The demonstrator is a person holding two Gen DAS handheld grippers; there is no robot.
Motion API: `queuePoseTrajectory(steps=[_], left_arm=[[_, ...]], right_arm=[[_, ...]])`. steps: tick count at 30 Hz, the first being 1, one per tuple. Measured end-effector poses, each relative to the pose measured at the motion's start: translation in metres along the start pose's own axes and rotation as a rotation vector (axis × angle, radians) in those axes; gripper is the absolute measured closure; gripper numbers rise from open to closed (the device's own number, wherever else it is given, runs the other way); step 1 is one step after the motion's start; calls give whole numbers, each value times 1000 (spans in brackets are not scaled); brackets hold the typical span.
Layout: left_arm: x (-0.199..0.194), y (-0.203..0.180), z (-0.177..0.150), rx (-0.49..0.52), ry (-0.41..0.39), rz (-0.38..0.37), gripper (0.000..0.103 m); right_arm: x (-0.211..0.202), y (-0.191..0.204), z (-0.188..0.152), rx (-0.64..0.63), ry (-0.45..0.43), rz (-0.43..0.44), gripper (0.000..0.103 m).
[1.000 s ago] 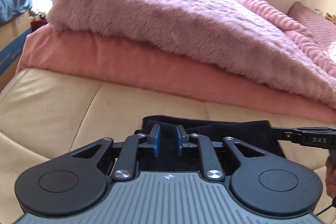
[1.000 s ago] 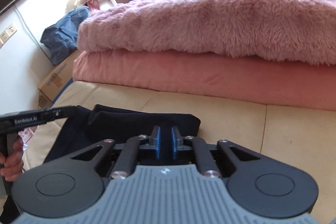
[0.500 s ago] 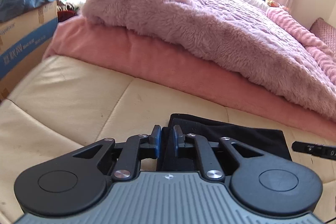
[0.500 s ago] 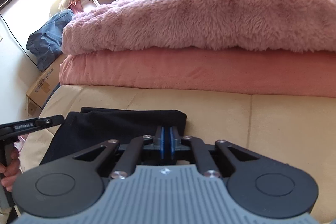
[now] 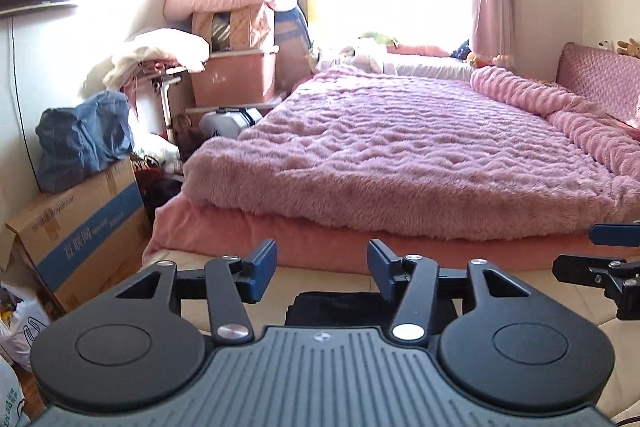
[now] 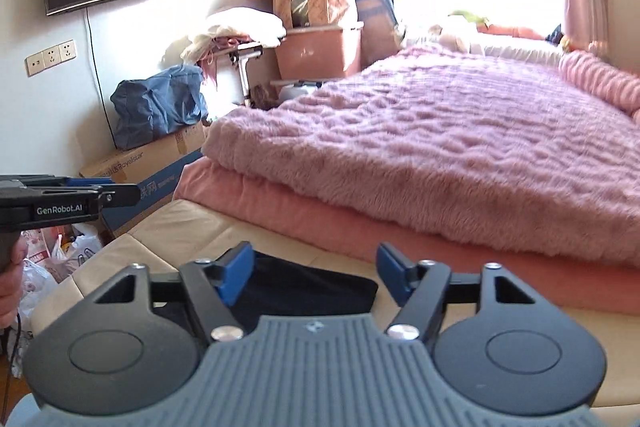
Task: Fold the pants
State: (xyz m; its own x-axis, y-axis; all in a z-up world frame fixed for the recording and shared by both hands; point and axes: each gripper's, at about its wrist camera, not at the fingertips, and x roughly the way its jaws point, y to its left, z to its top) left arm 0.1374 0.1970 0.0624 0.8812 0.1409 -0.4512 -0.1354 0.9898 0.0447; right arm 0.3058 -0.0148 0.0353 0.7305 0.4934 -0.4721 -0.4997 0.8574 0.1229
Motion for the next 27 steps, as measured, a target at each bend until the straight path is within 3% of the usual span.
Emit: queuePoseTrajectory(steps=[3, 8, 11, 18, 27], left_arm=[[-31, -11, 0, 1, -19, 45, 28], [-66, -23, -18, 3, -36, 110, 16], [-80, -29, -38, -12, -24, 119, 15], [-89, -41, -87, -49, 119, 86, 15], [-93, -52, -117, -15, 194, 82, 15]], right_arm=[[-43, 9, -3, 33, -41, 12, 24], [-93, 35, -29, 66, -55, -38, 22], [-112, 45, -57, 83, -36, -74, 21], [-126, 65, -106, 54, 49, -82, 21], [-131, 70, -137, 44, 80, -104, 21]])
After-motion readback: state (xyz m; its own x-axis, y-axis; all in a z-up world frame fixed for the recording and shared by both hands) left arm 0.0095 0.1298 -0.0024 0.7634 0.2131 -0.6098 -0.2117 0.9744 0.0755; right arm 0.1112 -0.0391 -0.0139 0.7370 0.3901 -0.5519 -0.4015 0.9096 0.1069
